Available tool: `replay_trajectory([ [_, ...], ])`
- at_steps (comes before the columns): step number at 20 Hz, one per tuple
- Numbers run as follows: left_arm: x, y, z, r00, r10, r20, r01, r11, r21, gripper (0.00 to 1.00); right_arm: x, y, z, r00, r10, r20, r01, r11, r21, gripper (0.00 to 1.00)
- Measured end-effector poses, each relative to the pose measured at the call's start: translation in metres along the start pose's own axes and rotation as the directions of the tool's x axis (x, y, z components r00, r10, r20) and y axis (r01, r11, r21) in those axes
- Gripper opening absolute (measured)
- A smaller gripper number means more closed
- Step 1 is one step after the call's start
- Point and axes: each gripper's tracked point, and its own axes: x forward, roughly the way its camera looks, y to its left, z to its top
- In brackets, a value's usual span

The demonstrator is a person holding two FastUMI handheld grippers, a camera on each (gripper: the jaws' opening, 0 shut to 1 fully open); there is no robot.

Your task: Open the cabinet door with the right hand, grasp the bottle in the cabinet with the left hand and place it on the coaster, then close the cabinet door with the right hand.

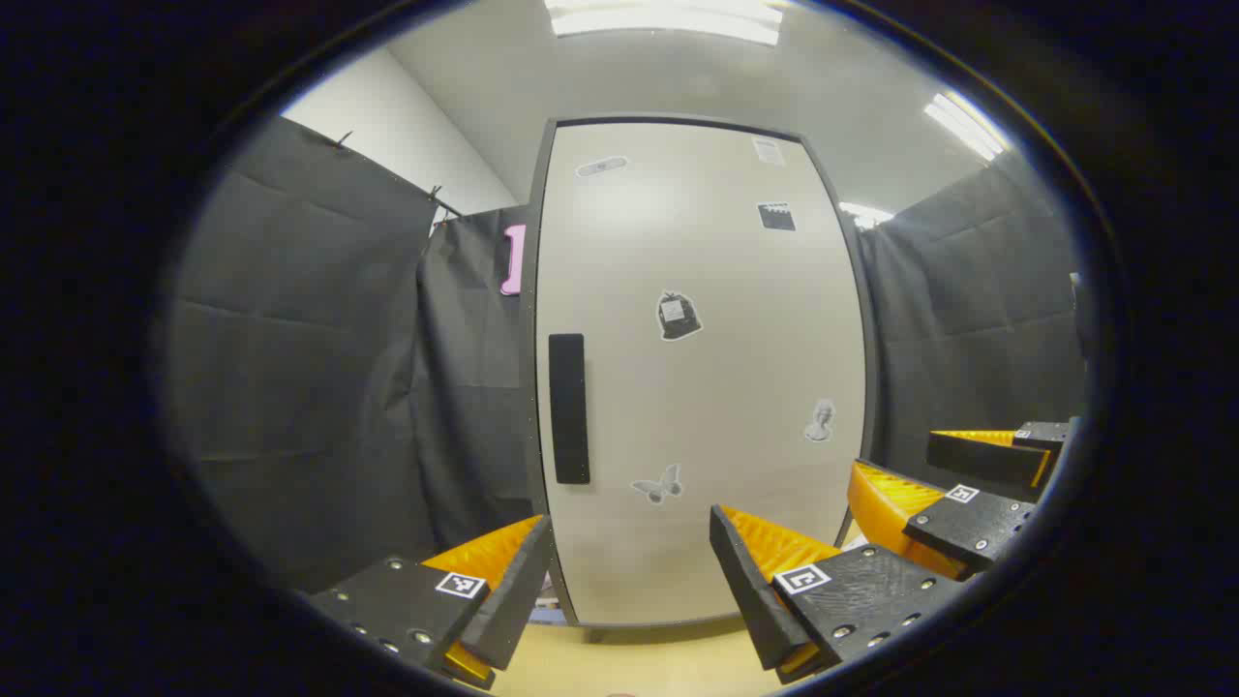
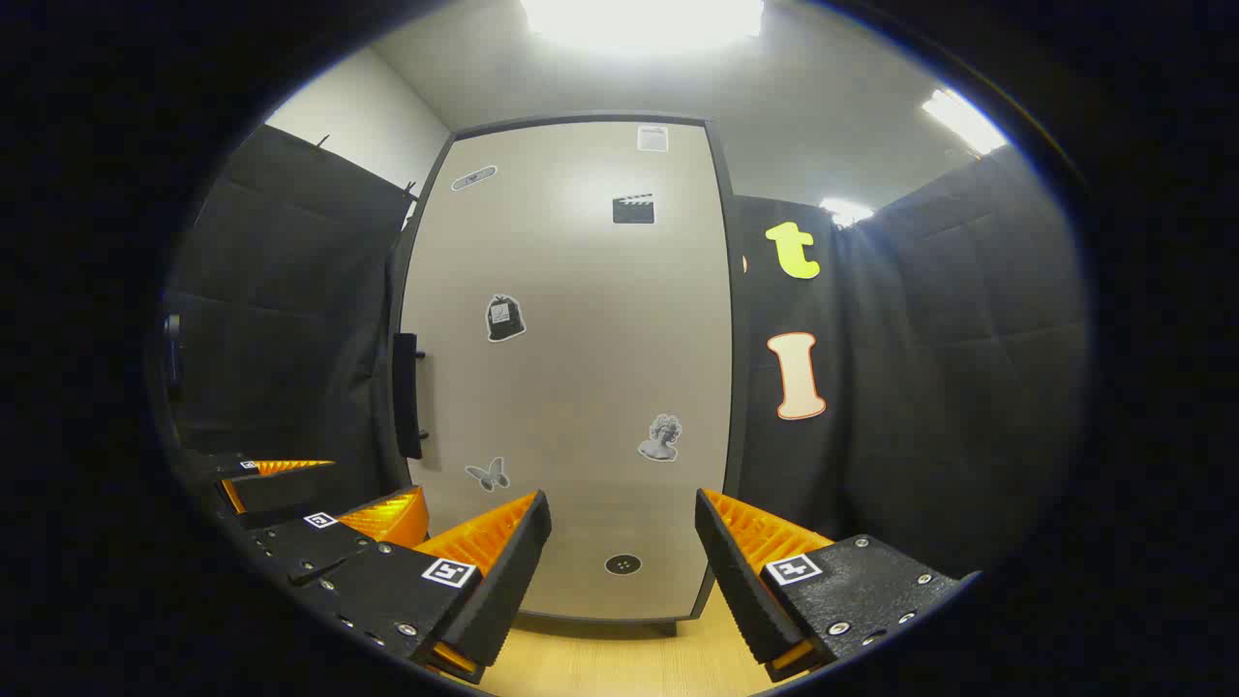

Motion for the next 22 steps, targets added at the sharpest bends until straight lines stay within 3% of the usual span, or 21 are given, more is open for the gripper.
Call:
replay_trajectory([
  [1,-0.0001,0.0007,0.0018,1.000,0.003,0.004,-0.003,1.000,-0.004,0.92,0.0013,0.0000,0.0007,1.000,0.000,0.002,0.000,1.000,-0.004,0.93],
  [6,-0.0020,0.0046,0.0022,1.000,0.012,0.007,-0.012,1.000,-0.005,0.92,0.0040,0.0088,0.0002,0.999,0.034,-0.013,-0.034,0.999,0.022,0.93],
  [14,0.0029,0.0058,-0.0003,1.000,-0.010,0.001,0.010,1.000,-0.012,0.92,0.0070,0.0024,-0.0018,0.999,0.007,-0.037,-0.005,0.999,0.038,0.93],
  [15,0.0025,0.0051,0.0003,1.000,-0.014,0.001,0.014,1.000,-0.013,0.88,0.0069,0.0017,-0.0018,0.999,0.004,-0.038,-0.002,0.999,0.042,0.93],
  [16,0.0011,0.0042,0.0009,1.000,-0.019,0.003,0.019,1.000,-0.012,0.92,0.0078,0.0019,-0.0010,0.999,0.002,-0.038,-0.001,0.999,0.041,0.93],
  [22,-0.0029,0.0043,0.0038,1.000,-0.025,0.008,0.025,1.000,-0.010,0.92,0.0058,0.0009,0.0027,1.000,0.002,-0.027,-0.002,1.000,0.010,0.93],
])
